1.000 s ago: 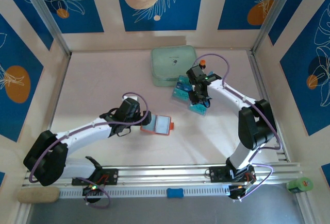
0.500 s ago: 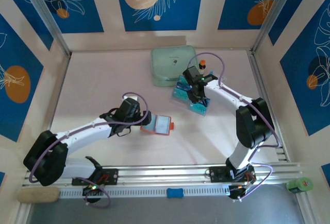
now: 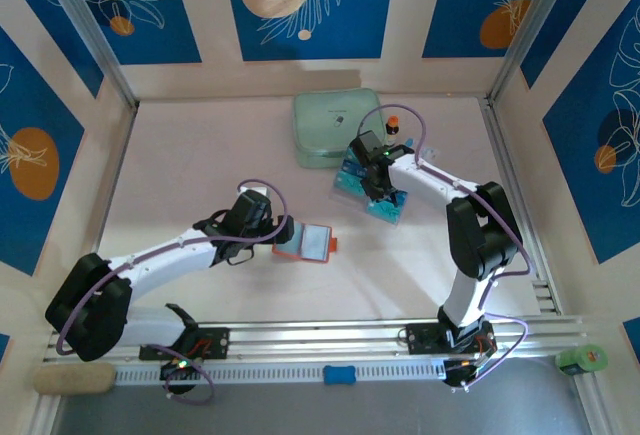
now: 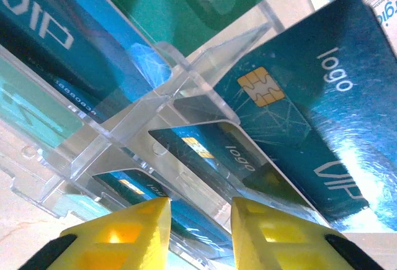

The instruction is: Put the credit cards into the card holder

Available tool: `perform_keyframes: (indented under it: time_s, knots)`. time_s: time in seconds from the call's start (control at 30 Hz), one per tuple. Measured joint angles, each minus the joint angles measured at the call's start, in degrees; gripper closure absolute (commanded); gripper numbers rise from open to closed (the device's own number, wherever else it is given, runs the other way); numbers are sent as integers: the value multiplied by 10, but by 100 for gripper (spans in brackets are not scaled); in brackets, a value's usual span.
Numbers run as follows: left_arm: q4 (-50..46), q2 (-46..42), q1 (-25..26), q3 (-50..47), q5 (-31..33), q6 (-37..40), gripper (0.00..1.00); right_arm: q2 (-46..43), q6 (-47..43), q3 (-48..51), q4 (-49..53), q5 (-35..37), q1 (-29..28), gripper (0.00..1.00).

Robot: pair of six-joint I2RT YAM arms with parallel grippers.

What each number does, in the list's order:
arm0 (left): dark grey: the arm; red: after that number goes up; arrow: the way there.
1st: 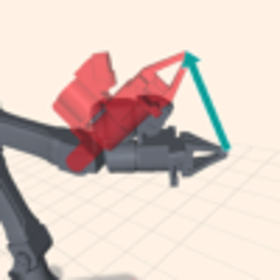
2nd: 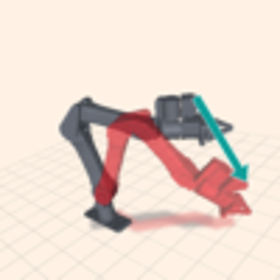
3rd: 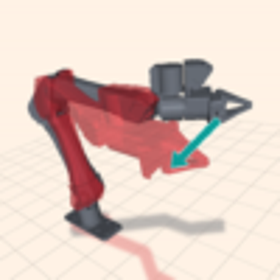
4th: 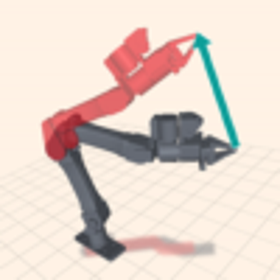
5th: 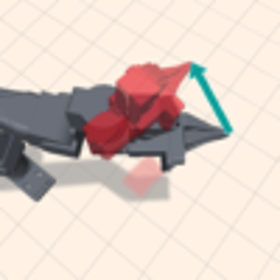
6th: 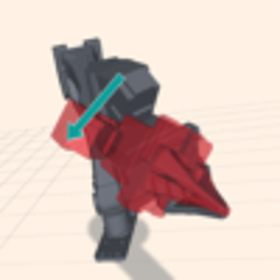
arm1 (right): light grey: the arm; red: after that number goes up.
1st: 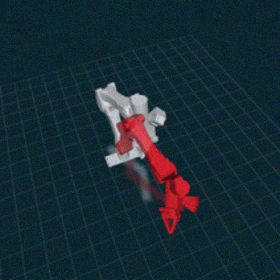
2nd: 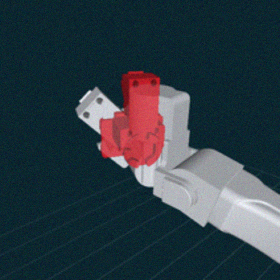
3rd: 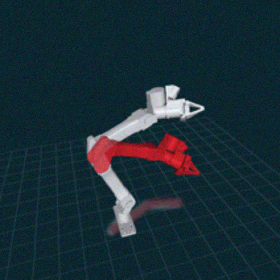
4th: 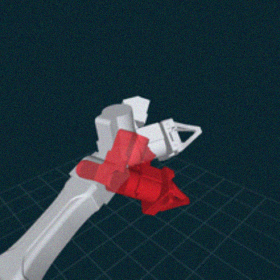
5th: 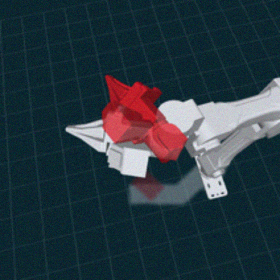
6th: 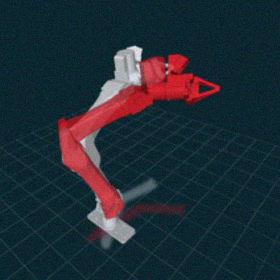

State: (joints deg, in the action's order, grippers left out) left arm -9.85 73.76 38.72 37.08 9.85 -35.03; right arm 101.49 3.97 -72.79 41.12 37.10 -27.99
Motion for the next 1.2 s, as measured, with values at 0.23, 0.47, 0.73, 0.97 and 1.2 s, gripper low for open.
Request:
perform_keyframes:
  time_s: [0.23, 0.47, 0.73, 0.97, 1.2]
  knots:
    - [0, 0, 0, 0, 0, 0, 0, 0, -12, 0, -3, 3, -4, 80]
    - [0, 0, 0, 0, 0, 0, 0, -4, -25, 0, -10, 2, -9, 84]
    - [0, 0, 0, 0, 0, 0, 0, -8, -52, 5, -26, -10, -8, 84]
    - [0, 0, 0, 0, 0, 0, 0, -9, -77, 9, -35, -34, 8, 76]
    - [0, 0, 0, 0, -2, 0, 0, -13, -85, 9, -35, -59, 19, 75]
